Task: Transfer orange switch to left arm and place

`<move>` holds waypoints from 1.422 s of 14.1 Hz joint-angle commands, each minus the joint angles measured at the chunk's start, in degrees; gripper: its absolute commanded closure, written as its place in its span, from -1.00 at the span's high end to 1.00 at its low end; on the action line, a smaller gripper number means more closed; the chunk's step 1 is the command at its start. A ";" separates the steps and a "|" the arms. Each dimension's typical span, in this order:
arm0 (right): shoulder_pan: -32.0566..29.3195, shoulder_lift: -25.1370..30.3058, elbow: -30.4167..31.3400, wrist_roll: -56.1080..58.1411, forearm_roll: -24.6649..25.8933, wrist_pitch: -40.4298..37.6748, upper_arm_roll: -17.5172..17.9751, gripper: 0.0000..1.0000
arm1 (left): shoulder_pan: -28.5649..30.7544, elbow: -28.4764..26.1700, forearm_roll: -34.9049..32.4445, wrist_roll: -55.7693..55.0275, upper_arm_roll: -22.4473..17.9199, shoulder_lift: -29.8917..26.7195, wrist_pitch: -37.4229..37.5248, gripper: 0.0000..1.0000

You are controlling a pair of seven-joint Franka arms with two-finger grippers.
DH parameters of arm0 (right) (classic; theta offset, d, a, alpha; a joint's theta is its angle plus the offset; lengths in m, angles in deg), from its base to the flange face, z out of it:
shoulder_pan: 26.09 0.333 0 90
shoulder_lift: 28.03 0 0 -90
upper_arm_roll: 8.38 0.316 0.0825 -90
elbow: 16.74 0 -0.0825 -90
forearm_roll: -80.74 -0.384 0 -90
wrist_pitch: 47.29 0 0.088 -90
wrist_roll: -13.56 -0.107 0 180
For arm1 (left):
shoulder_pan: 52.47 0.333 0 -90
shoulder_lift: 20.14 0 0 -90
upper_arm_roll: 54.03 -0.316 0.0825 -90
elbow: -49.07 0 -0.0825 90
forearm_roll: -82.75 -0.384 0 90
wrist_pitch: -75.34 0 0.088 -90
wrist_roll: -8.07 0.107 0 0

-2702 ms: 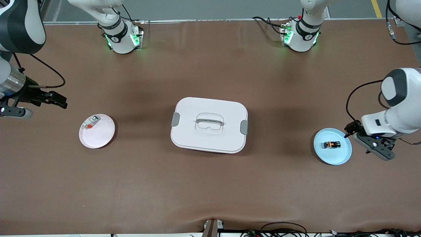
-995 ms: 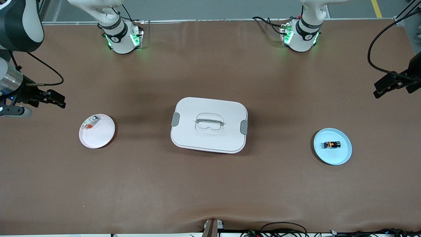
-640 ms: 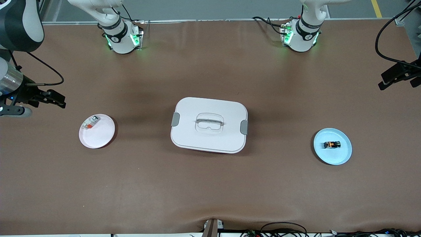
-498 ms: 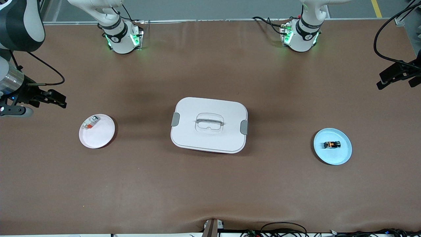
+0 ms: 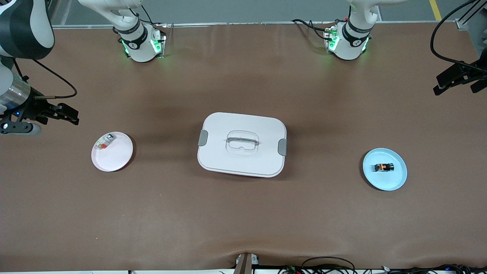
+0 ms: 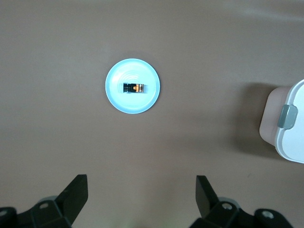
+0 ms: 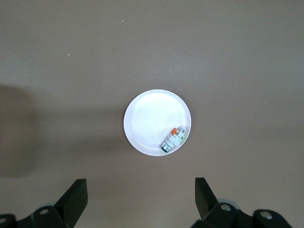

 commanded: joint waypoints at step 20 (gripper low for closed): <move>1.49 -1.22 -0.81 0.64 -0.57 -0.90 0.00 1.00 | -1.33 -3.98 0.06 0.00 0.55 -3.68 2.23 1.00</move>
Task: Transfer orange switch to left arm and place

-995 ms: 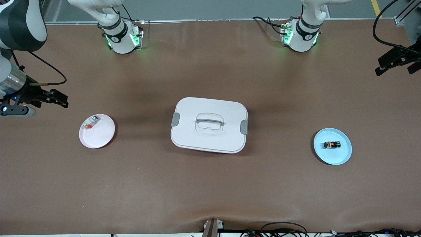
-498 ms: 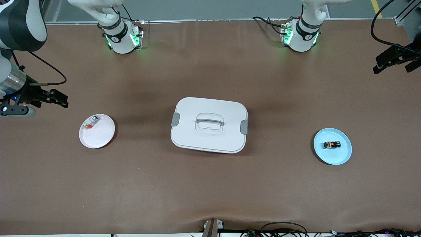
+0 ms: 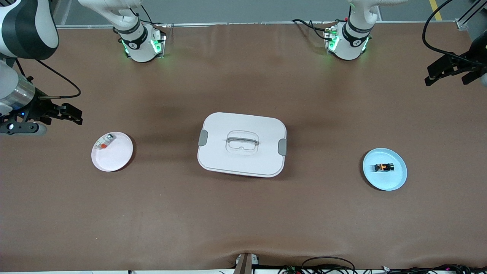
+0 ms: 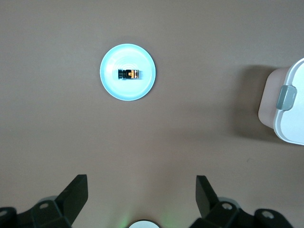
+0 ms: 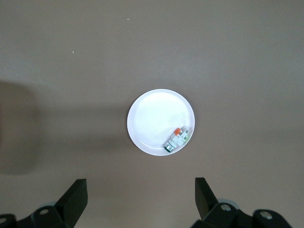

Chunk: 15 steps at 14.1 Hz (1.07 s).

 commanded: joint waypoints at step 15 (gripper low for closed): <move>0.74 -1.12 -0.99 0.61 -0.48 -0.69 -0.18 1.00 | -0.11 -6.07 0.41 -0.21 2.07 -3.17 -3.49 1.00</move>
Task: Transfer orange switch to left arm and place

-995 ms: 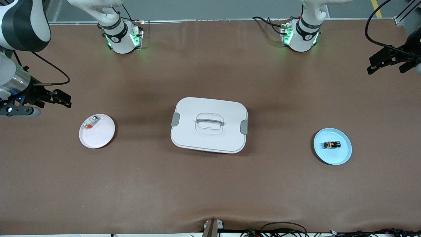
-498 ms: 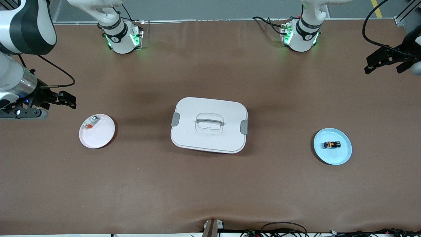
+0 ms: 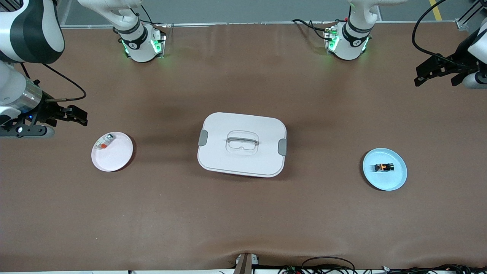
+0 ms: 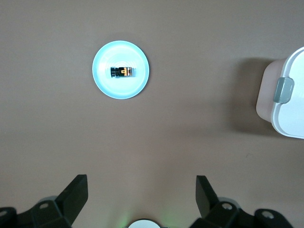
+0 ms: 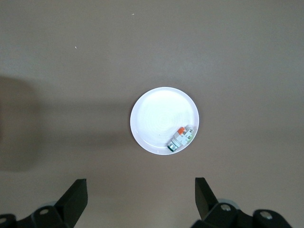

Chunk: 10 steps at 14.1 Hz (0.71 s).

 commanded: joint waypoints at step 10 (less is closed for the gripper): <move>-0.67 -0.02 -2.79 0.51 -2.14 -0.63 -0.44 1.00 | 0.41 -2.08 0.05 1.13 -0.39 -2.50 -1.08 1.00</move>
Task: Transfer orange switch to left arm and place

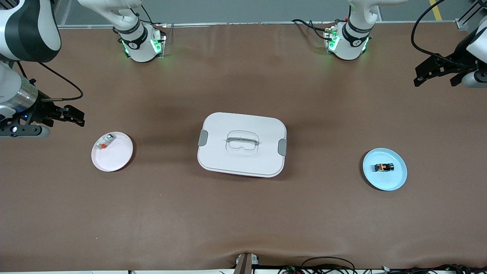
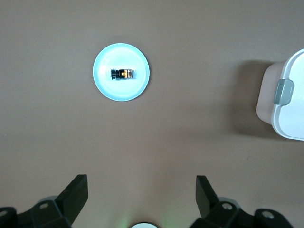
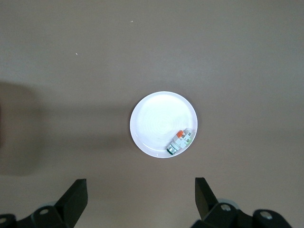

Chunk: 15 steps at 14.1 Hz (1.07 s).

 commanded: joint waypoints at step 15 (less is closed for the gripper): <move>-1.24 1.64 -3.10 0.86 -1.96 -4.67 0.00 1.00 | 0.88 -1.07 0.05 1.08 -0.10 -1.73 0.27 1.00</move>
